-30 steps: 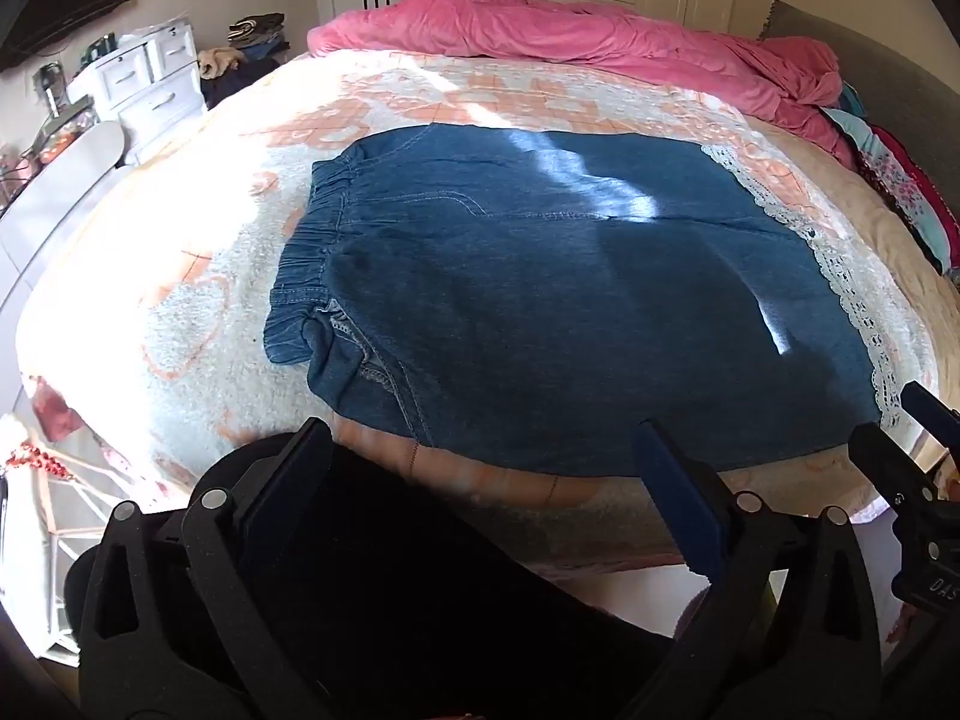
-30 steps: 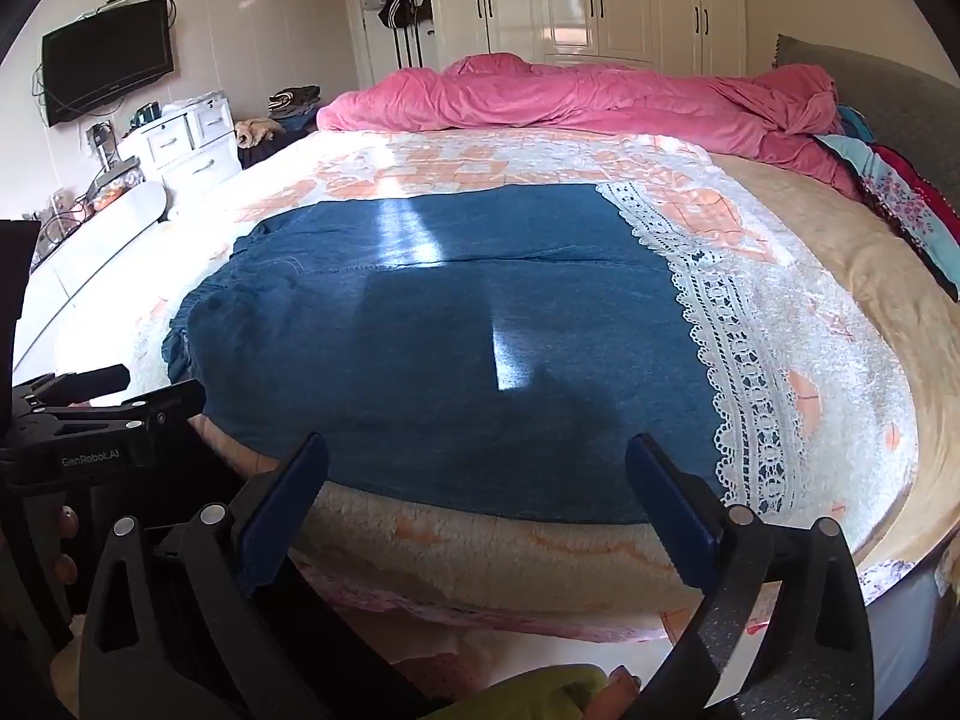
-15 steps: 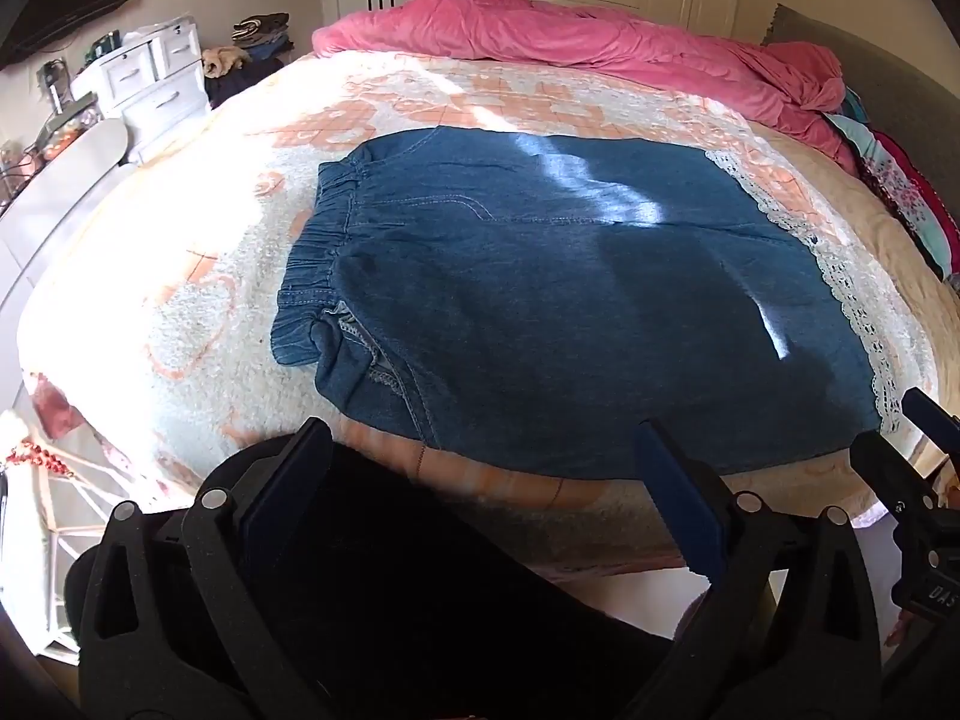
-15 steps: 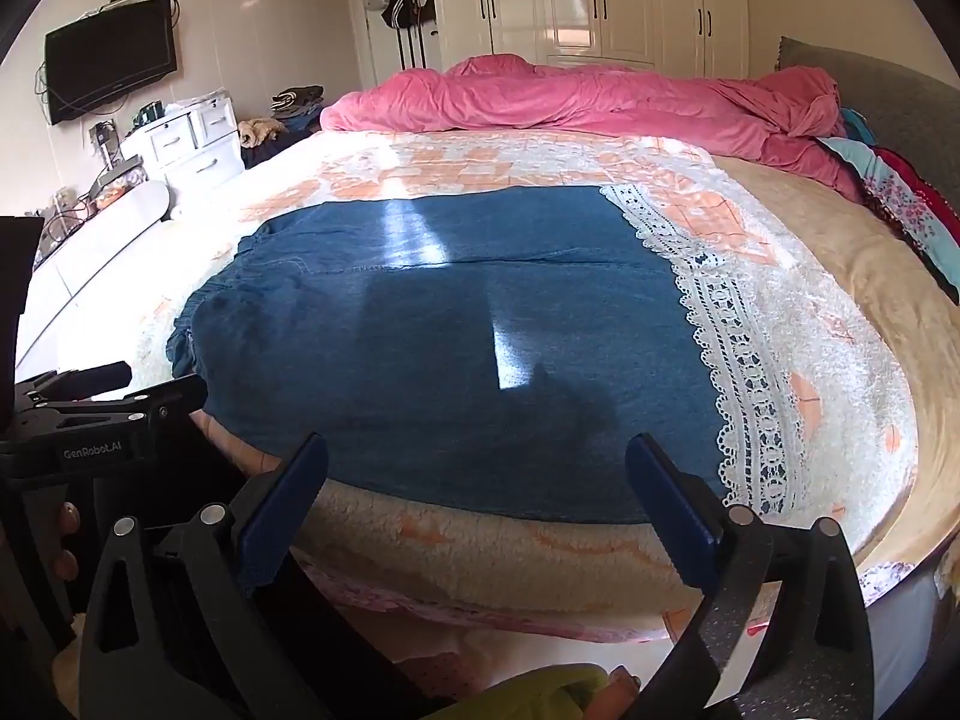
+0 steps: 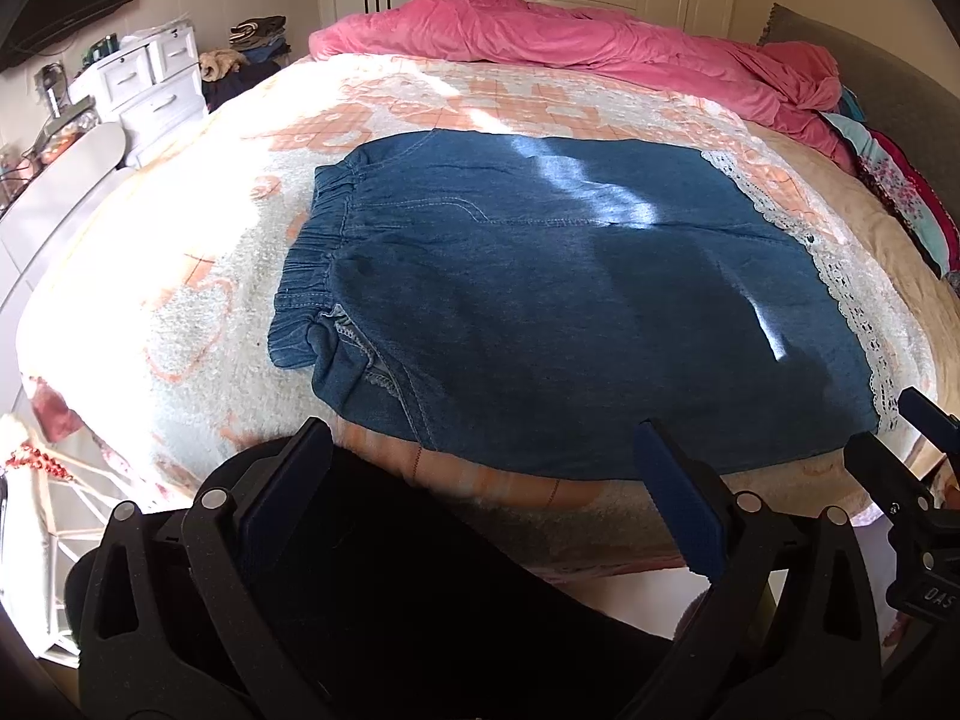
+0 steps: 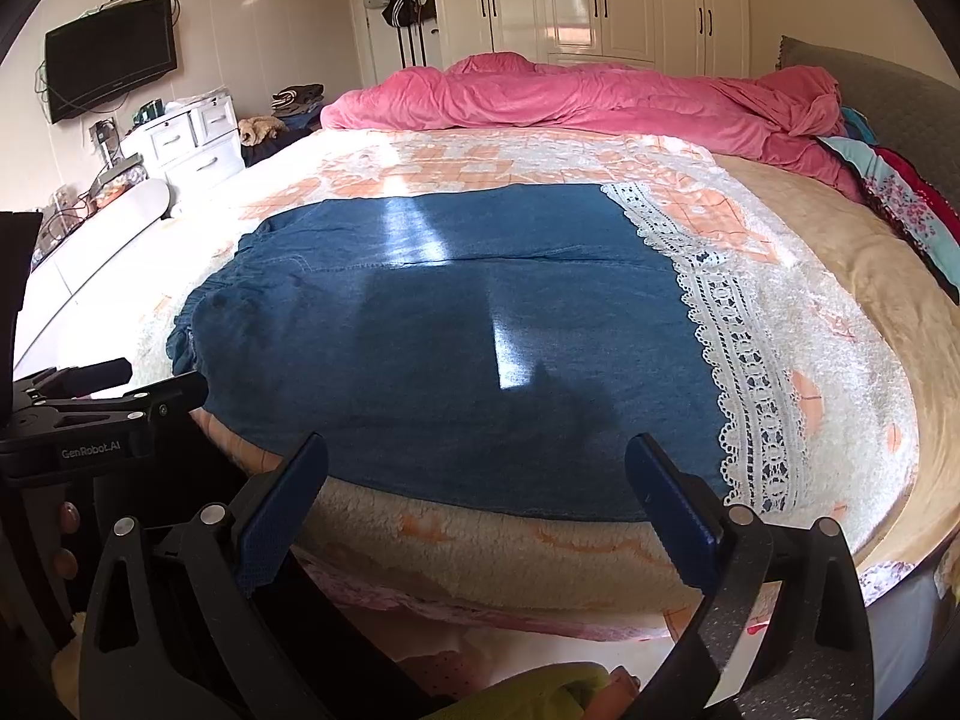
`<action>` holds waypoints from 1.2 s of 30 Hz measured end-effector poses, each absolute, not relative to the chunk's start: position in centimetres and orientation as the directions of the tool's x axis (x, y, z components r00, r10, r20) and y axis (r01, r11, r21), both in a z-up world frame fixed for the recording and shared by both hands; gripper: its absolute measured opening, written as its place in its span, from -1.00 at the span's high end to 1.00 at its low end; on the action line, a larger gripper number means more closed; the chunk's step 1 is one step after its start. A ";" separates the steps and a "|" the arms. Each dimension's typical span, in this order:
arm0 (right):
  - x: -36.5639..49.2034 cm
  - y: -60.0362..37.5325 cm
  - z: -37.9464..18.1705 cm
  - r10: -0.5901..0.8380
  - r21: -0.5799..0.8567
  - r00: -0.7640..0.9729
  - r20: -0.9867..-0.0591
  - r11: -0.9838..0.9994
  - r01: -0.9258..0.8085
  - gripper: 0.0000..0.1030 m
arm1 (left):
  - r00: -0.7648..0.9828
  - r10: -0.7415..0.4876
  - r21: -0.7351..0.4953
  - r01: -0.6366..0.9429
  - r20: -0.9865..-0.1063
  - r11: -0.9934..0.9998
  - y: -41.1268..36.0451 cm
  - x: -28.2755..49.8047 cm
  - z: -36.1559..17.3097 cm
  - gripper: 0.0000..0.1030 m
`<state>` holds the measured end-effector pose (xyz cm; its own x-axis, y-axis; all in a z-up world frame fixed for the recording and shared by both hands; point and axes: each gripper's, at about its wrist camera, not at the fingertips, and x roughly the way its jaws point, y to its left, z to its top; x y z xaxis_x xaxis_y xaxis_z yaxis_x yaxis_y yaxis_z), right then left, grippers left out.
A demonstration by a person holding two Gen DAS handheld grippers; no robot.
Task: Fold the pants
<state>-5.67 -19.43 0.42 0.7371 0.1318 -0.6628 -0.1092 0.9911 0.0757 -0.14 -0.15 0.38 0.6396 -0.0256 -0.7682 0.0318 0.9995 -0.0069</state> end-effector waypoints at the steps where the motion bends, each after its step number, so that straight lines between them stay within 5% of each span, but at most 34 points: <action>1: -5.7 -19.4 0.4 0.132 0.075 0.738 -0.661 0.991 -0.110 -0.92 | 0.639 -0.025 -0.007 0.031 -0.769 0.999 -0.2 -0.1 0.4 -0.83; 36: -5.4 -19.6 0.0 0.133 0.082 0.731 -0.669 0.991 -0.105 -0.92 | 0.647 -0.026 -0.002 0.037 -0.762 0.999 -0.7 0.1 0.4 -0.83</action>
<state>-5.41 -19.58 0.02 0.7309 0.1330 -0.6694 -0.1052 0.9911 0.0820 0.06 -0.71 0.36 0.6470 -0.0256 -0.7620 0.0372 0.9993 -0.0020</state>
